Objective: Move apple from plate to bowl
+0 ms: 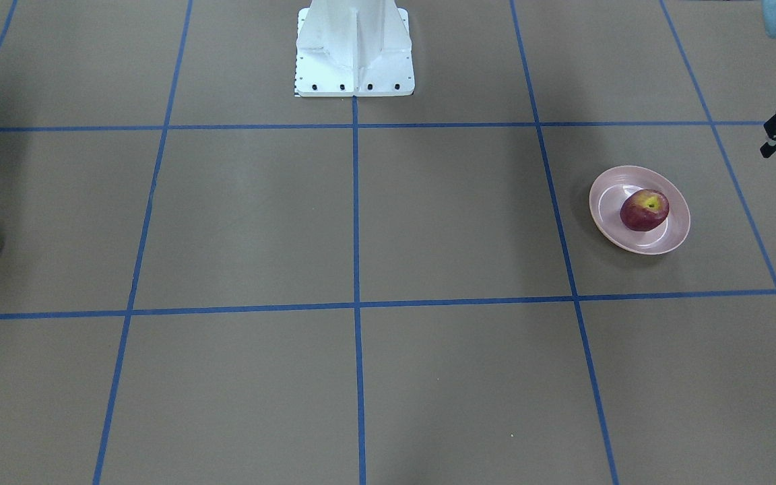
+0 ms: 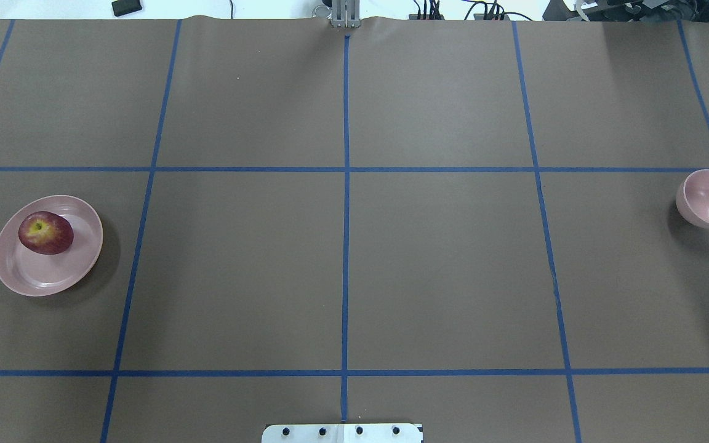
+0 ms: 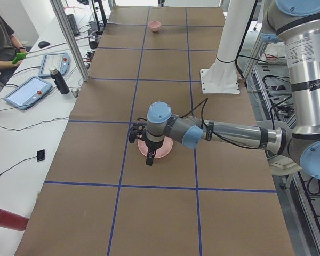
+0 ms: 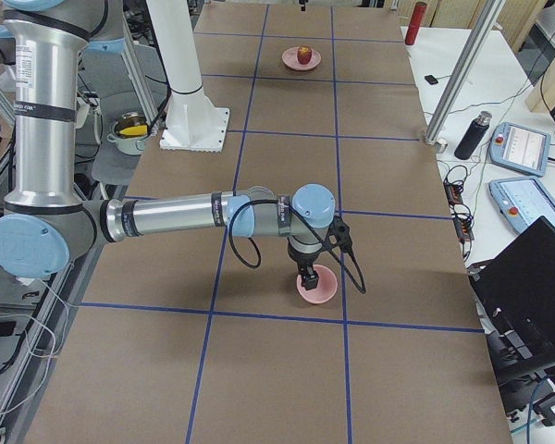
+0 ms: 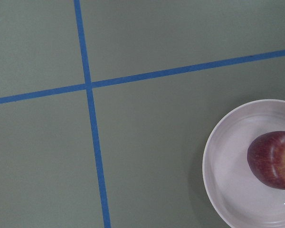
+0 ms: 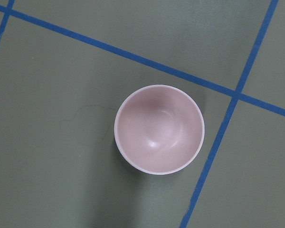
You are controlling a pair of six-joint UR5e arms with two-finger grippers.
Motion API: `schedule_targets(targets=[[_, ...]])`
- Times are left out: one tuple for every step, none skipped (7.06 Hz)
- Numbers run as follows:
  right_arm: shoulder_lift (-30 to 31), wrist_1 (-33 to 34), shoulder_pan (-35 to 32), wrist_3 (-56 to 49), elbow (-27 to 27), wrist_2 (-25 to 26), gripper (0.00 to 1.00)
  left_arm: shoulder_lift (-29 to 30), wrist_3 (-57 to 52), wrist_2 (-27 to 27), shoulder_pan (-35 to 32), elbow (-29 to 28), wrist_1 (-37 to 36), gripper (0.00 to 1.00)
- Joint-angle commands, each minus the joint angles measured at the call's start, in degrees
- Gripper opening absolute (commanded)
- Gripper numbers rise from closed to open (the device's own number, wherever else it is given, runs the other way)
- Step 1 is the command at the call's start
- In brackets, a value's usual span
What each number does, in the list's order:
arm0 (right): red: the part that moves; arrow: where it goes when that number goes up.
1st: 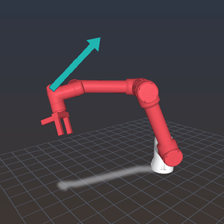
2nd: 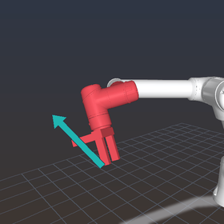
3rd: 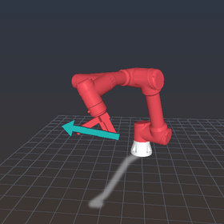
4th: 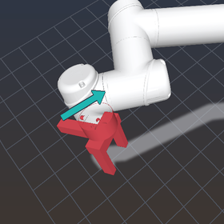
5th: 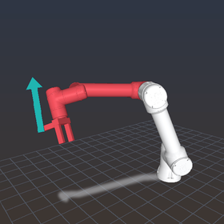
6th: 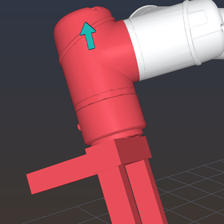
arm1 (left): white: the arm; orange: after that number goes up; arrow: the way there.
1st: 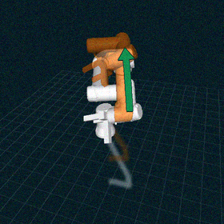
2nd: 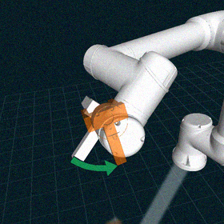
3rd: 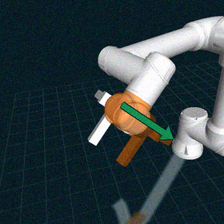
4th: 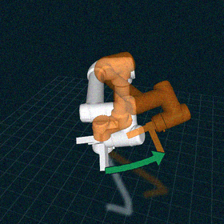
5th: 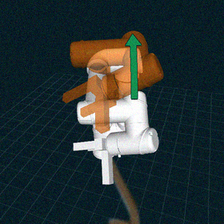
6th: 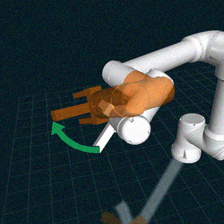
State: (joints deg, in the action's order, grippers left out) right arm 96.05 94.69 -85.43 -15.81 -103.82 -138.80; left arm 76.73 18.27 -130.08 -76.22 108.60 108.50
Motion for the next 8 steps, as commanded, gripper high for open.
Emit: schedule_targets(targets=[[1.0, -4.5, -0.2, 0.1, 0.9, -0.1, 1.00, 0.3, 0.5, 0.0, 0.0, -0.1, -0.3, 0.98], [1.9, -4.7, -0.1, 0.2, 1.9, -0.2, 1.00, -0.2, 0.2, -0.3, 0.0, 0.0, 0.4, 0.98], [1.9, -4.8, -0.1, -0.1, 1.7, -1.5, 1.00, -0.5, 0.3, -0.1, 0.1, -0.4, 0.2, 0.98], [1.9, -5.3, -0.1, -0.5, 1.4, -2.3, 1.00, 0.1, 0.2, -0.1, 0.2, -1.4, 0.3, 0.98], [1.9, -10.5, 0.1, 0.3, 2.9, -0.4, 1.00, 0.1, 0.1, -0.1, 0.2, -1.3, 0.3, 0.98], [1.7, -15.4, 1.0, 0.3, 6.8, 1.3, 1.00, 0.1, 0.4, -0.1, 0.2, -1.3, 0.3, 0.98], [0.8, -18.5, 3.1, 0.4, 10.3, 1.6, 1.00, 0.1, 0.3, -0.1, 0.2, -1.4, 0.4, 0.98], [-0.3, -18.7, 4.6, 2.3, 11.4, 1.8, 1.00, 0.2, 0.3, -0.1, 0.3, -1.5, 0.4, 0.98]])
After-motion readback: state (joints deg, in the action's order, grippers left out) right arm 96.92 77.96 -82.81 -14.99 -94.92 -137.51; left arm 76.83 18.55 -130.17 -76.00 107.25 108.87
